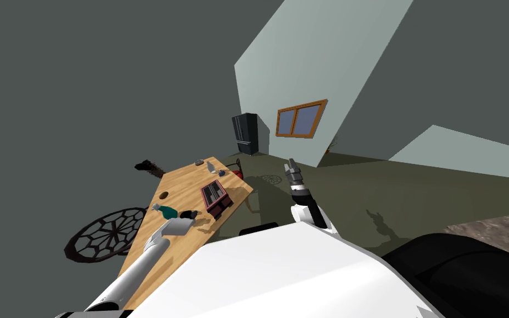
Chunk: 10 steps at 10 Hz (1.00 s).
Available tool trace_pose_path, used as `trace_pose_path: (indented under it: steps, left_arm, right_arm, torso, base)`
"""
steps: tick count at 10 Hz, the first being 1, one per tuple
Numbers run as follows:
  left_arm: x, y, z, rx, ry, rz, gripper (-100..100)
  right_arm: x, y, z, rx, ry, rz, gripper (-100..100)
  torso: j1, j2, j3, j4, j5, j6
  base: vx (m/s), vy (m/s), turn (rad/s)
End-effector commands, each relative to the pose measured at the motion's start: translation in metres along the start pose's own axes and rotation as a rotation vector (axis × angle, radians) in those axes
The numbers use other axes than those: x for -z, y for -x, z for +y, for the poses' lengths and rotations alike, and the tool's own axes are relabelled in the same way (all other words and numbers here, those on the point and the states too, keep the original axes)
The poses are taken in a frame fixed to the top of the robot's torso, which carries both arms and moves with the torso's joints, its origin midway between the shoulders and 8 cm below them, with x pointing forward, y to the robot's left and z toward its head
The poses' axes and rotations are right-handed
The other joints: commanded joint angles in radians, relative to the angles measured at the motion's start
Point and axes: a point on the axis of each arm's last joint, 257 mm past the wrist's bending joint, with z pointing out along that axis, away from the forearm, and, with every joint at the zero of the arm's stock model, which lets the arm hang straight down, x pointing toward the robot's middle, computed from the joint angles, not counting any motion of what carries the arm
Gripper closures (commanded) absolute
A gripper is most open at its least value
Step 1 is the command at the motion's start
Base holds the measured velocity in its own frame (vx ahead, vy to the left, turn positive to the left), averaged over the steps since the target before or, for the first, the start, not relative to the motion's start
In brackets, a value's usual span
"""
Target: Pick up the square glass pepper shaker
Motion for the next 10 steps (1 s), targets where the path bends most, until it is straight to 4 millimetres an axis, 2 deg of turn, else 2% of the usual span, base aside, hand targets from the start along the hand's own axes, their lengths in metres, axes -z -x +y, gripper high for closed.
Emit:
trace_pose_path:
  steps: [1,2,3,7,8,9,10]
  left_arm:
    - [-0.005,-0.005,0.006,0.003,0.001,-0.001,-100]
    - [-0.004,-0.003,0.005,0.002,0.002,0.000,-100]
    - [-0.004,-0.003,0.005,0.002,0.000,-0.001,100]
    - [-0.004,-0.003,0.006,0.002,0.002,-0.001,100]
    - [-0.004,-0.003,0.005,0.002,0.001,-0.001,0]
    - [0.001,0.002,-0.001,0.000,-0.002,-0.001,100]
    - [0.004,0.006,-0.005,-0.003,-0.004,0.000,100]
  right_arm:
    - [0.000,0.000,0.000,0.000,0.000,0.000,0]
    - [0.000,0.000,0.000,0.000,0.000,0.000,0]
    - [0.000,0.000,0.000,0.000,0.000,0.000,0]
    - [0.000,0.000,0.000,0.000,0.000,0.000,0]
    - [0.000,0.000,0.000,0.000,0.000,0.000,0]
    - [0.000,0.000,0.000,0.000,0.000,0.000,0]
    - [0.000,0.000,0.000,0.000,0.000,0.000,0]
  torso:
    - [0.000,0.000,0.000,0.000,0.000,0.000]
    - [0.001,-0.001,-0.001,0.000,0.000,0.000]
    - [-0.001,0.000,0.000,0.000,0.000,0.000]
    - [-0.002,0.002,0.001,0.001,0.000,0.000]
    - [-0.002,0.002,0.001,0.001,0.000,0.000]
    - [-0.002,0.002,0.001,0.001,0.000,0.000]
    - [-0.004,0.003,0.002,0.001,-0.001,0.000]
  base:
    - [0.052,0.050,-0.035]
    - [0.024,0.023,-0.008]
    - [0.003,0.005,0.011]
    - [0.000,0.000,0.000]
    - [0.000,0.000,0.000]
    - [-0.023,-0.029,0.042]
    - [-0.047,-0.056,0.045]
